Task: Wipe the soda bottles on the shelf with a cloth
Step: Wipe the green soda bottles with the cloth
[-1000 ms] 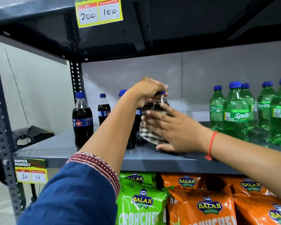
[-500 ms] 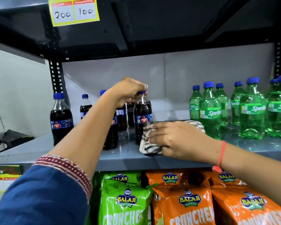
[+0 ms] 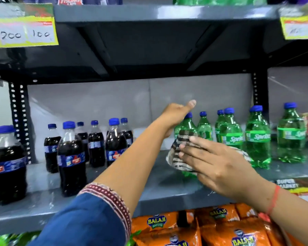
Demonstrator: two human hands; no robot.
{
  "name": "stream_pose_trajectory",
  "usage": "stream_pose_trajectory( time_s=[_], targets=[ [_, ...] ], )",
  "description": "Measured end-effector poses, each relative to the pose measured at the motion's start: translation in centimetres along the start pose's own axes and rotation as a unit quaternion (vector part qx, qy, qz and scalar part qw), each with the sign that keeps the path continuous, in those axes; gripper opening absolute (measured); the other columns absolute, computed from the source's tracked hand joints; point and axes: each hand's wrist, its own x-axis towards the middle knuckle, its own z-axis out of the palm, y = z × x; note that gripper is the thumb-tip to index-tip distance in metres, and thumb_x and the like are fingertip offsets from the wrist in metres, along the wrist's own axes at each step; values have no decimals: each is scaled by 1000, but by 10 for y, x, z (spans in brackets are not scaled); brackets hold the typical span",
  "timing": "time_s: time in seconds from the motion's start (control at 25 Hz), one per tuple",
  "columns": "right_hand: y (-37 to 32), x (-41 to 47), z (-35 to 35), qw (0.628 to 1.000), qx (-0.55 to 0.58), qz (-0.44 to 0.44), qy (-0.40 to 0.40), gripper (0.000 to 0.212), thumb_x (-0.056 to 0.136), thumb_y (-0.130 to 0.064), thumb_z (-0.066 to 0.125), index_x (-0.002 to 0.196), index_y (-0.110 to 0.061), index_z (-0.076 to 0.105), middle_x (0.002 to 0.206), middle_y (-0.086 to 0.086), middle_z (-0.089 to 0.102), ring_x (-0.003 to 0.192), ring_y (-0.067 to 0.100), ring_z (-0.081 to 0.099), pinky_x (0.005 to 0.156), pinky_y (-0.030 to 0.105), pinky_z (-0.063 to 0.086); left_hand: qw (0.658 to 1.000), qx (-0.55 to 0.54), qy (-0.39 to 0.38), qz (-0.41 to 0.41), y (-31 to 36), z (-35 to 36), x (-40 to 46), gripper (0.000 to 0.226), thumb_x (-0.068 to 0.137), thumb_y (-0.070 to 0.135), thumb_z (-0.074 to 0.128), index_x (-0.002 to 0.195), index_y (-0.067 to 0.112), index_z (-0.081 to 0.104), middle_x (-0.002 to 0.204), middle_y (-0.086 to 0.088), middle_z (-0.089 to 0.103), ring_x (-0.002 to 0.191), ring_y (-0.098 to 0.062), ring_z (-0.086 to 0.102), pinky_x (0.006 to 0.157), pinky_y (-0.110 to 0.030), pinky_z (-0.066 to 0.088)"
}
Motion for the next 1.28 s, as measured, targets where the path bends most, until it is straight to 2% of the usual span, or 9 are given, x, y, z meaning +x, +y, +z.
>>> stream_pose_trajectory(
  time_s=[0.2, 0.48, 0.64, 0.76, 0.88, 1.0, 1.08, 1.16, 1.28],
  targets=[
    [26, -2, 16, 992, -49, -78, -86, 46, 72, -33, 72, 115, -20, 63, 122, -1, 64, 116, 27, 56, 89, 44, 53, 996, -71, -47, -27, -9, -4, 18, 22, 83, 29, 58, 73, 9, 61, 65, -3, 69, 62, -16, 64, 70, -27, 54],
    [30, 4, 32, 988, -36, -136, -66, 38, 87, -27, 39, 116, -19, 63, 124, 0, 62, 119, 24, 54, 96, 44, 45, 996, -59, -61, -35, -8, -7, 16, 19, 83, 27, 58, 74, 10, 61, 64, -2, 69, 68, -19, 64, 82, -34, 53],
    [43, 7, 23, 998, -26, -31, -56, 42, 85, -26, 50, 122, -8, 56, 128, 12, 58, 119, 35, 52, 93, 52, 49, 995, -71, -52, -40, -8, -8, 16, 20, 83, 25, 58, 76, 7, 61, 75, -9, 67, 71, -22, 63, 83, -35, 52],
    [31, -14, 23, 990, 17, -100, -98, 39, 83, -13, 40, 116, -15, 62, 123, 1, 64, 115, 29, 57, 83, 42, 57, 995, -71, -54, -47, -8, -9, 14, 19, 83, 25, 58, 84, 6, 61, 77, -9, 67, 73, -20, 65, 83, -34, 54],
    [29, -25, 5, 978, 123, -27, -169, 48, 77, -6, 47, 119, -26, 59, 124, -11, 62, 109, 22, 58, 71, 28, 58, 996, -57, -51, -52, -5, -8, 12, 19, 83, 26, 58, 86, 7, 60, 77, -9, 68, 75, -21, 65, 84, -35, 54],
    [31, -22, -6, 941, 194, 57, -271, 52, 77, -5, 48, 121, -31, 55, 129, -9, 59, 110, 18, 50, 87, 29, 47, 995, -60, -48, -61, 0, -8, 8, 21, 83, 25, 58, 90, 5, 60, 78, -9, 67, 71, -19, 64, 76, -30, 56],
    [36, -13, -20, 916, 250, 129, -286, 37, 73, -4, 50, 97, -28, 66, 104, 0, 72, 84, 14, 62, 70, 26, 52, 998, -42, -25, -50, 5, -4, -1, 18, 84, 24, 57, 79, 7, 61, 69, -2, 63, 64, -14, 59, 66, -22, 54],
    [44, -7, -37, 864, 363, 247, -247, 40, 72, 0, 53, 87, -33, 69, 85, -2, 75, 54, 6, 58, 51, 19, 48, 994, 47, 88, 42, 11, 2, -13, 35, 86, 24, 53, 53, 12, 51, 46, 12, 48, 47, -3, 43, 50, -11, 37],
    [42, -5, -57, 775, 521, 333, -129, 44, 73, 8, 57, 86, -33, 70, 82, 4, 74, 63, 10, 58, 59, 22, 47, 939, 187, 225, 179, 19, 5, -56, 50, 85, 41, 44, 59, -1, 53, 44, 4, 42, 41, -8, 34, 48, -21, 32]
  ],
)
